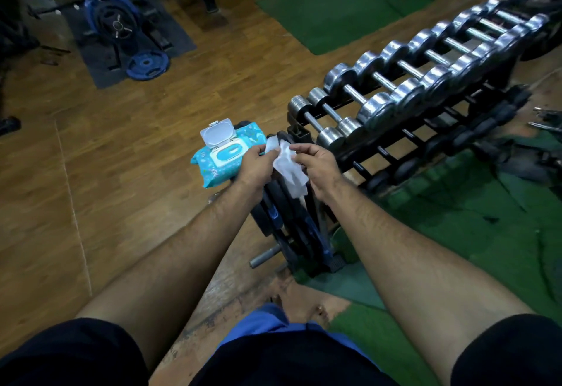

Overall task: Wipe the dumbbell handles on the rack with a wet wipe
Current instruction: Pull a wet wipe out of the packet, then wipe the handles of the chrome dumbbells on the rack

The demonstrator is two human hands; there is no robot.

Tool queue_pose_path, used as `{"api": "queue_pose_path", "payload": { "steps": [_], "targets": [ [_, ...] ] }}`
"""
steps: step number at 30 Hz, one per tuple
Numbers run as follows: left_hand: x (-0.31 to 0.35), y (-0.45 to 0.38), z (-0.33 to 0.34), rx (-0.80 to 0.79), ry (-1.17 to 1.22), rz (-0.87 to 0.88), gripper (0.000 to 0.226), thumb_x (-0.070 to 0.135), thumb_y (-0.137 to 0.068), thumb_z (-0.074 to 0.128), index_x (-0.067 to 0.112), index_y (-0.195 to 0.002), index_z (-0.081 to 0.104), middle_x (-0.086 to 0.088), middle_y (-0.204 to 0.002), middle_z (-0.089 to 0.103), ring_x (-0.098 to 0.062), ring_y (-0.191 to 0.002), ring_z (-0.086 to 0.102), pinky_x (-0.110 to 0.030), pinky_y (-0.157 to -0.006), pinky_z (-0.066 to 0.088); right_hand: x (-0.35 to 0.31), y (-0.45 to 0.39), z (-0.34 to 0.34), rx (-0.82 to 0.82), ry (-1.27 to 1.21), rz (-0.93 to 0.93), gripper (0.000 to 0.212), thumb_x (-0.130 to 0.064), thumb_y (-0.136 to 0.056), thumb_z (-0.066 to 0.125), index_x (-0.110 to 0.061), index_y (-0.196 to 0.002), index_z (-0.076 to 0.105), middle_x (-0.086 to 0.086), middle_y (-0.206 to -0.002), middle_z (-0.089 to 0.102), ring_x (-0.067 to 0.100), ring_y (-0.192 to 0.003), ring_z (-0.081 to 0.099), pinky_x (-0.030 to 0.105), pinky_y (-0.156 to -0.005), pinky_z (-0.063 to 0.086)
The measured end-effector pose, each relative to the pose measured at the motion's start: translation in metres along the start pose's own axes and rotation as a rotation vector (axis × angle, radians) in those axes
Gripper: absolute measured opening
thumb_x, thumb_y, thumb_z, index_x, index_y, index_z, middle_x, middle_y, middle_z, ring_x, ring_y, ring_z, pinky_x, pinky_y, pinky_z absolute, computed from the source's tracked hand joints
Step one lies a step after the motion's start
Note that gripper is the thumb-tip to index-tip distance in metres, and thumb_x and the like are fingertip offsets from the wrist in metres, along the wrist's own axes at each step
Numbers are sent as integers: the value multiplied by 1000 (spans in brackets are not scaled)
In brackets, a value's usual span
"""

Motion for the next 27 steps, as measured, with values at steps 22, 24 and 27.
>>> {"api": "queue_pose_path", "payload": {
  "steps": [22, 24, 27],
  "targets": [
    [-23, -48, 161, 13, 64, -284, 31, -8, -80, 46, -1, -105, 63, -16, -93, 65, -28, -71, 64, -31, -54, 55, -41, -78, -158, 148, 123, 40, 27, 12, -89, 52, -11, -96, 65, 7, -102, 65, 18, -87, 61, 26, -67, 52],
    [-27, -47, 192, 43, 15, -356, 19, 0, -83, 57, 3, -101, 62, -11, -82, 61, -22, -61, 58, -26, -47, 50, -53, -98, -181, 90, 192, 11, 27, 12, -90, 52, -9, -102, 65, 2, -97, 63, 13, -85, 59, 23, -68, 52],
    [-28, -57, 221, 160, 25, -320, 17, -11, -83, 56, 1, -94, 62, -15, -83, 62, -26, -63, 61, -26, -45, 50, -55, -117, -208, 8, 127, 84, 34, 15, -89, 52, -8, -112, 61, 7, -102, 64, 21, -87, 64, 28, -58, 55]
  ]
}}
Point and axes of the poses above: each hand's wrist, its own y-axis away from the middle knuckle, its own z-axis out of the palm, x = y × z, the point moved 7 cm from there along -y, towards the middle knuckle
